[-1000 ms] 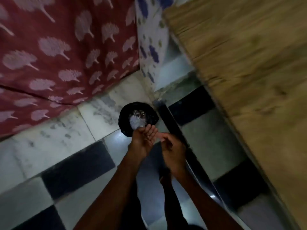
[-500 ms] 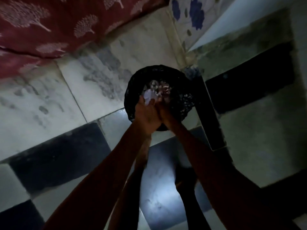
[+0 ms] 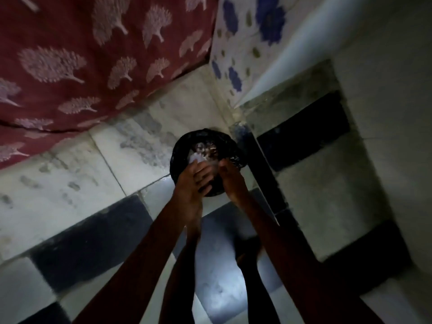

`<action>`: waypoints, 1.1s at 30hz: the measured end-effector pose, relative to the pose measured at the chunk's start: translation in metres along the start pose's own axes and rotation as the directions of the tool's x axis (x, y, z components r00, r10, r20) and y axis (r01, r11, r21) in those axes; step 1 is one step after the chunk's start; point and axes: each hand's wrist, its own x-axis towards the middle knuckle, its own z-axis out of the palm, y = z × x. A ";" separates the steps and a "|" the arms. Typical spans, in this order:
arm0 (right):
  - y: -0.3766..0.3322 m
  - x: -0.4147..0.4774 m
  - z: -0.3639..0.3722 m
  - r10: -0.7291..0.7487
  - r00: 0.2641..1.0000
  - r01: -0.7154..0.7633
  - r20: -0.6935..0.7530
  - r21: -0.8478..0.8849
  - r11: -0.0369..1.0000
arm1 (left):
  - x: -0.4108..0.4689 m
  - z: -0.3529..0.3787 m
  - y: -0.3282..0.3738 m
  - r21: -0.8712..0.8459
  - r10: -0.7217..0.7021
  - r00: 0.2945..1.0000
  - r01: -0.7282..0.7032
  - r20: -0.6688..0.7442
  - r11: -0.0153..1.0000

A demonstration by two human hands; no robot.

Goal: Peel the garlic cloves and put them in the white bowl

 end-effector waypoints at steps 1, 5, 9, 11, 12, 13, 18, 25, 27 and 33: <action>-0.015 -0.032 -0.015 -0.014 0.998 0.015 -0.056 0.010 1.000 | -0.030 0.007 0.004 0.041 0.031 0.999 -0.030 -0.014 0.999; -0.081 -0.176 -0.076 -0.092 0.989 0.106 -0.113 0.130 0.986 | -0.161 0.049 0.023 0.139 0.090 0.996 -0.087 -0.013 0.986; -0.127 -0.319 -0.141 -0.202 0.958 0.254 -0.203 0.279 0.926 | -0.283 0.113 0.030 0.346 0.188 0.975 -0.218 0.119 0.913; -0.131 -0.373 -0.175 -0.222 0.930 0.309 -0.292 0.297 0.904 | -0.327 0.151 0.020 0.467 0.179 0.961 -0.260 0.211 0.845; -0.130 -0.393 -0.192 -0.219 0.914 0.329 -0.342 0.303 0.895 | -0.348 0.170 0.011 0.525 0.162 0.952 -0.279 0.258 0.804; -0.125 -0.408 -0.206 -0.204 0.901 0.336 -0.383 0.319 0.886 | -0.365 0.188 0.001 0.575 0.145 0.942 -0.302 0.304 0.761; -0.079 -0.482 -0.284 -0.074 0.801 0.392 -0.594 0.427 0.815 | -0.432 0.271 -0.084 0.730 -0.006 0.859 -0.430 0.511 0.530; 0.034 -0.550 -0.392 0.035 0.673 0.468 -0.739 0.463 0.752 | -0.444 0.375 -0.220 0.749 -0.057 0.779 -0.577 0.625 0.324; 0.068 -0.561 -0.420 0.068 0.648 0.467 -0.758 0.466 0.751 | -0.444 0.399 -0.258 0.730 -0.056 0.753 -0.614 0.656 0.300; 0.137 -0.585 -0.485 0.165 0.608 0.465 -0.777 0.517 0.719 | -0.424 0.456 -0.343 0.622 -0.009 0.623 -0.783 0.783 -0.021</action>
